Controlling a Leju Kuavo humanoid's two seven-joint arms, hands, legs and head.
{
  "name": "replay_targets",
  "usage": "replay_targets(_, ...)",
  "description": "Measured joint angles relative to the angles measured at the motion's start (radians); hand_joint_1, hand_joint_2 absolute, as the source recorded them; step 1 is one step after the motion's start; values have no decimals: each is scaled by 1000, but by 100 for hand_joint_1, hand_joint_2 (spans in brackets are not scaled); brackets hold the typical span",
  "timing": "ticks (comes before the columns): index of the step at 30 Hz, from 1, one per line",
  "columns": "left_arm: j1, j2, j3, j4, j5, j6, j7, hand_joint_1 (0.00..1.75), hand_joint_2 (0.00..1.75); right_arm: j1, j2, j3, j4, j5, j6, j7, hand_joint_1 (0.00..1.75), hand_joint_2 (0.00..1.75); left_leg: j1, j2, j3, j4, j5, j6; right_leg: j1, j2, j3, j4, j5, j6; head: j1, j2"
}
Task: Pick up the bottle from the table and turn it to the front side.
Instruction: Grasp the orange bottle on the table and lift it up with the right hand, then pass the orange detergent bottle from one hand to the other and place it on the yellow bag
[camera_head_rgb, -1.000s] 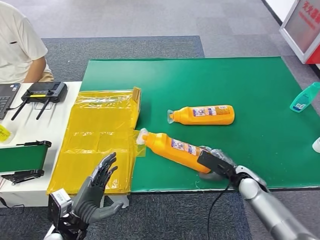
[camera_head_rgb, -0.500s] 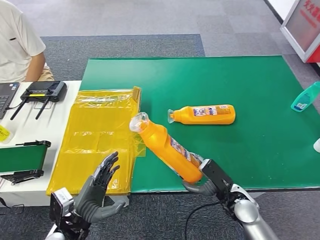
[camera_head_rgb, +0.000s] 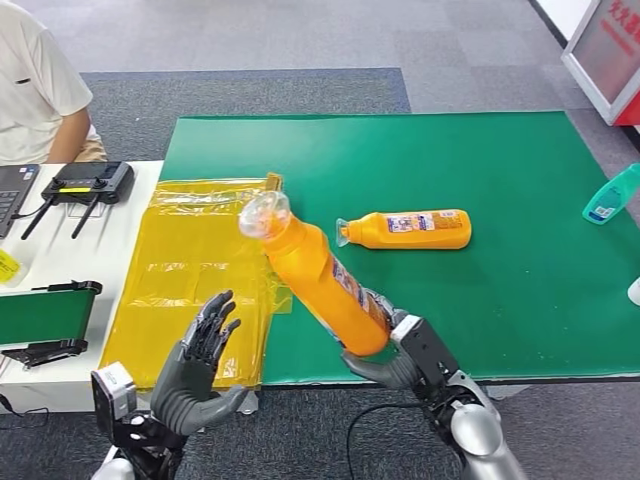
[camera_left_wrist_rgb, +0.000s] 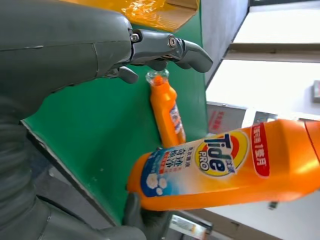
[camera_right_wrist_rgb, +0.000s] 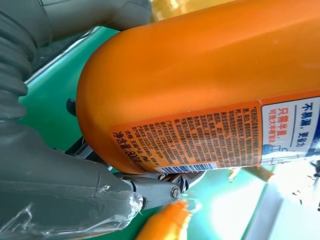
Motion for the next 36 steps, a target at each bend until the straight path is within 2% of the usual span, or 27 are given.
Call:
replay_targets(7, -19, -43, 25, 0, 29, -32, 12, 0, 175, 29, 47, 36, -51, 64, -24, -20, 175, 175, 0, 0, 0, 0, 0, 0, 0, 0, 0, 0, 0, 0, 0, 0)
replay_targets(16, -44, -82, 0, -6, 42, -50, 26, 0, 175, 56, 68, 103, -57, 135, -53, -56, 175, 175, 0, 0, 0, 0, 0, 0, 0, 0, 0, 0, 0, 0, 0, 0)
replay_targets(24, -80, -87, -61, -8, -9, -27, 40, 0, 175, 56, 72, 156, -51, 193, -77, -46, 175, 175, 0, 0, 0, 0, 0, 0, 0, 0, 0, 0, 0, 0, 0, 0)
replay_targets(32, -108, -82, -86, -4, -74, 8, 57, 0, 175, 53, 72, 199, -19, 246, -105, -43, 175, 175, 0, 0, 0, 0, 0, 0, 0, 0, 0, 0, 0, 0, 0, 0)
replay_targets(36, -116, -77, -95, -2, -89, 8, 57, 175, 175, 53, 72, 225, 3, 273, -117, -38, 175, 175, 0, 0, 0, 0, 0, 0, 0, 0, -1, 0, 0, 0, 0, 0)
